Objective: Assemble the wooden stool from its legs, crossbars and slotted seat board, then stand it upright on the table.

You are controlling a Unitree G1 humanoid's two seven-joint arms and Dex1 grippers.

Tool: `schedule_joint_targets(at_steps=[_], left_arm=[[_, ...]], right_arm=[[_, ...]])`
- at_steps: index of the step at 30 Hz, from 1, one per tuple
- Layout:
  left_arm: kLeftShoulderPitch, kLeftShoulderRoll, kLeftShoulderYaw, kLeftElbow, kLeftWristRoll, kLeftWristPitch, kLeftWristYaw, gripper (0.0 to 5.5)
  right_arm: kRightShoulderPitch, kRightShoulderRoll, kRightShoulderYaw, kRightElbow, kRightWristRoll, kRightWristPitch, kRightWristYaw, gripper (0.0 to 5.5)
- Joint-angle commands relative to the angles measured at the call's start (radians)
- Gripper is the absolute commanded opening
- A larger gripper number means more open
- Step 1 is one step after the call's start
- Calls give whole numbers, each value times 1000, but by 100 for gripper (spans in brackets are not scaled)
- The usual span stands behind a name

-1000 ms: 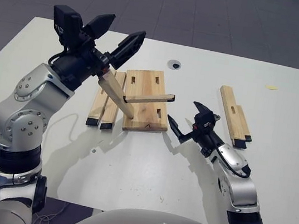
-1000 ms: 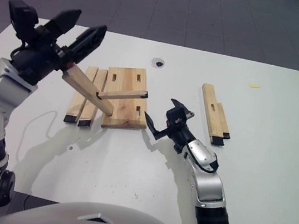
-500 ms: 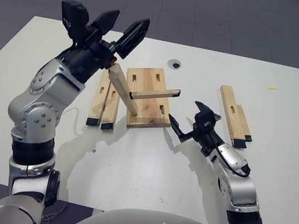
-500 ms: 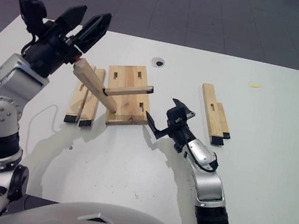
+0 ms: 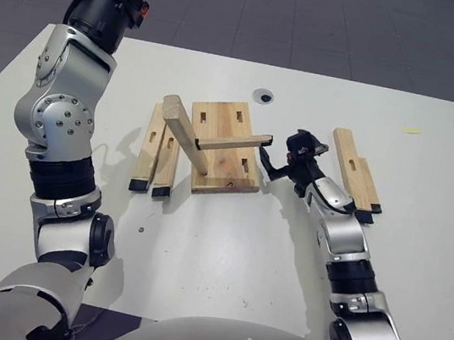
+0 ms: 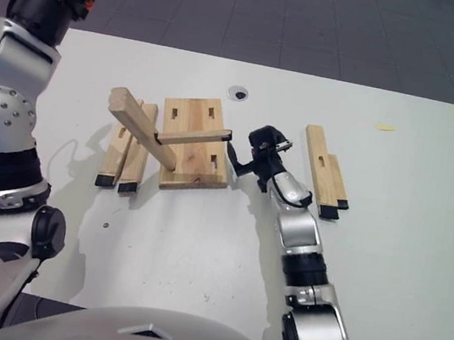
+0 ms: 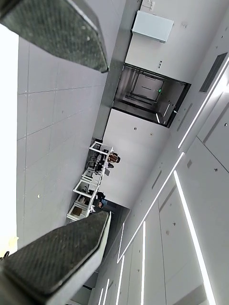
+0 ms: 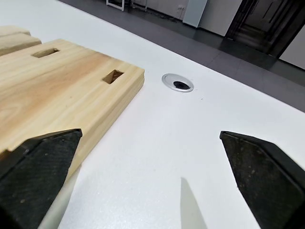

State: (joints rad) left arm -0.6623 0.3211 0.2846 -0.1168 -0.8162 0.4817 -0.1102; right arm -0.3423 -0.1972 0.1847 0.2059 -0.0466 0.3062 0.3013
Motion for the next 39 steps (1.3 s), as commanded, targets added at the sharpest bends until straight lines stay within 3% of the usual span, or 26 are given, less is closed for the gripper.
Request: schedule_joint_targets(at_steps=[1,5,11,16,20,33,39], left_arm=[[15,9,1,-19,27,20,-1,537],[38,63,56,35,93,-3,14,537],[121,113,90,90,172,-6,-20,537],[316,312,1,134,313,86,-184,537],[400,383,-57,188,408,89,-266,537],[391,364,-268,251,534,127,-444,537],[371,357,-267,320,596,107,-420,537]], right_arm=[[-2,-52,70,60,-47,37,86,540],[109,-74,113,-131,19,90,217,540],[225,-64,66,-309,99,112,223,540],[344,-88,-77,-414,190,123,209,540],[441,-107,-148,-483,244,158,203,540],[468,-81,-103,-513,240,173,145,540],[464,-78,-95,-511,235,168,123,540]])
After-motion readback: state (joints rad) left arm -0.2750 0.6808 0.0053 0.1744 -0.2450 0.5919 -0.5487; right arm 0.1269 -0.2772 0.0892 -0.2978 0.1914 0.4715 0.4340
